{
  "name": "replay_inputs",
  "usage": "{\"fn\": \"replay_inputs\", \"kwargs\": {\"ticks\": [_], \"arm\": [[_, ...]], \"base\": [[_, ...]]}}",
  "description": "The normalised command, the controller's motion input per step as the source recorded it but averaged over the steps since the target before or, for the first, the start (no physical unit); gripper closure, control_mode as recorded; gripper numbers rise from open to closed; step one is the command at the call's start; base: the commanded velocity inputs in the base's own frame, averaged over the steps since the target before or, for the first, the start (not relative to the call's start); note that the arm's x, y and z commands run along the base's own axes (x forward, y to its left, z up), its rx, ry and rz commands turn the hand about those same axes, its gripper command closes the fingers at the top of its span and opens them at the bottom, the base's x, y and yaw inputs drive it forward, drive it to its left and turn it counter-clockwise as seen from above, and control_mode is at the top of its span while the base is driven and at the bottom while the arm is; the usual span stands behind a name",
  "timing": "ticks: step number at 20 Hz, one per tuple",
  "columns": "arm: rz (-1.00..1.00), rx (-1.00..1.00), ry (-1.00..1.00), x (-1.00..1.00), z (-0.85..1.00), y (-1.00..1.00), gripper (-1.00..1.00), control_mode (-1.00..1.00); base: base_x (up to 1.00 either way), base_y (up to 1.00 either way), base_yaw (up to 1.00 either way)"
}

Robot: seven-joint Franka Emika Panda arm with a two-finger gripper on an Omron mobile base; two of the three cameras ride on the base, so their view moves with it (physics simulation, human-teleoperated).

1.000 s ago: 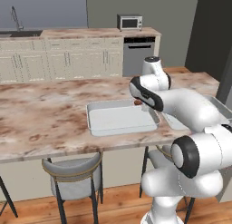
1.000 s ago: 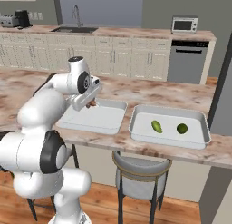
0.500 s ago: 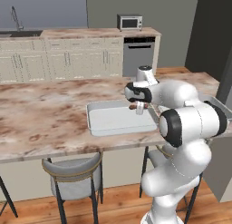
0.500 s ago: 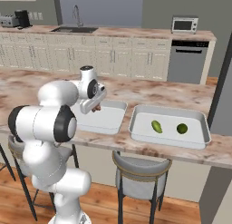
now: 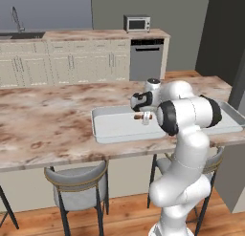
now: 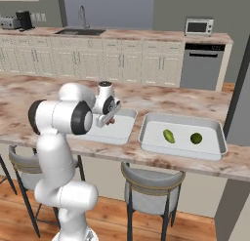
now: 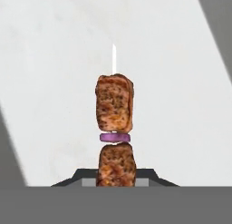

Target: Place the cold items (mango and lime) from the fridge in one tupperware on the dining counter. Place the warm items (kebab skewer and hot dog) in the stove area in another tupperware.

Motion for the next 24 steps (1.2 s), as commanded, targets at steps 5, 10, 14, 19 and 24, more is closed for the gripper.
{"fn": "replay_inputs", "kwargs": {"ticks": [5,10,14,19,24], "arm": [[0.04,0.03,0.0,0.72,-0.49,-0.02,1.0,-1.0],[0.02,0.01,0.0,0.76,-0.39,0.0,1.0,-1.0],[0.0,0.0,0.0,0.63,-0.34,0.0,1.0,-1.0],[0.0,0.0,-0.01,0.37,-0.21,0.0,-1.0,-1.0],[0.0,0.02,-0.12,-0.18,0.03,-0.04,-1.0,-1.0]], "base": [[0.0,0.0,0.0],[0.0,0.0,0.0],[0.0,0.0,0.0],[0.0,0.0,0.0],[0.0,0.0,0.0]]}}
